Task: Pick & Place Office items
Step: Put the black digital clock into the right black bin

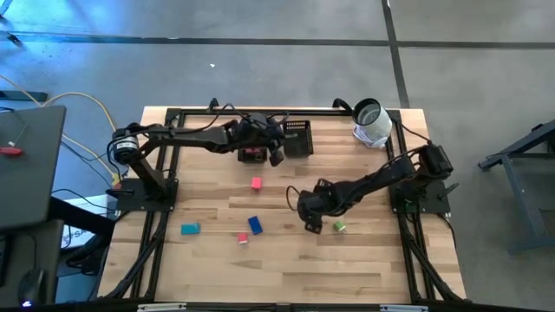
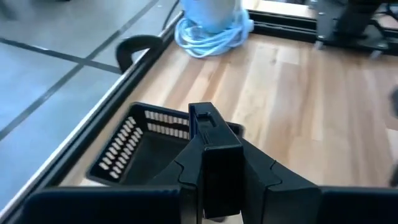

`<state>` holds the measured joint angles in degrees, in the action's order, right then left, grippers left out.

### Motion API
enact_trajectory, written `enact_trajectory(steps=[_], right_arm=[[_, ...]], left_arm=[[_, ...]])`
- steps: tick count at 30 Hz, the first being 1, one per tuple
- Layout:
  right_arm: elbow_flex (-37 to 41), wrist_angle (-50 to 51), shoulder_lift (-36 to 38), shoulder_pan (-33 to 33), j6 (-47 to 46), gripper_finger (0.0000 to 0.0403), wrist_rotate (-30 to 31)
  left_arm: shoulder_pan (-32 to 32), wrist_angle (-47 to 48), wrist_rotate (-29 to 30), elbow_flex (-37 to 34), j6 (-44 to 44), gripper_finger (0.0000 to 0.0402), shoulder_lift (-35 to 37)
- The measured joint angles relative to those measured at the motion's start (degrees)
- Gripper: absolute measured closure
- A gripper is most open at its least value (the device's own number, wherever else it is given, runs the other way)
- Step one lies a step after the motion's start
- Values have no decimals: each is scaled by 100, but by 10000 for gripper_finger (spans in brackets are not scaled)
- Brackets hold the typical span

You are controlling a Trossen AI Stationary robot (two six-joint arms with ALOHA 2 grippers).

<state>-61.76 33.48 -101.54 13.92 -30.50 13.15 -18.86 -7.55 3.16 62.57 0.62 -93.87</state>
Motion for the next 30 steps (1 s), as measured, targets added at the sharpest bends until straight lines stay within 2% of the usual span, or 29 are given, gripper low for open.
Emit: enact_trajectory(steps=[13, 21, 25, 30], right_arm=[[-4, 8, 0, 168, -403, 89, -13], [-4, 5, 0, 234, -445, 89, -9], [-4, -68, 0, 233, -444, 89, -9], [-4, -144, 0, 233, -439, 89, -14]], left_arm=[[-288, 8, -165, 341, 179, 352, -750], [-370, 277, -194, 603, 285, 352, -830], [-471, 295, -451, 603, 191, 352, -843], [-467, 318, -500, 643, 130, 346, -1074]])
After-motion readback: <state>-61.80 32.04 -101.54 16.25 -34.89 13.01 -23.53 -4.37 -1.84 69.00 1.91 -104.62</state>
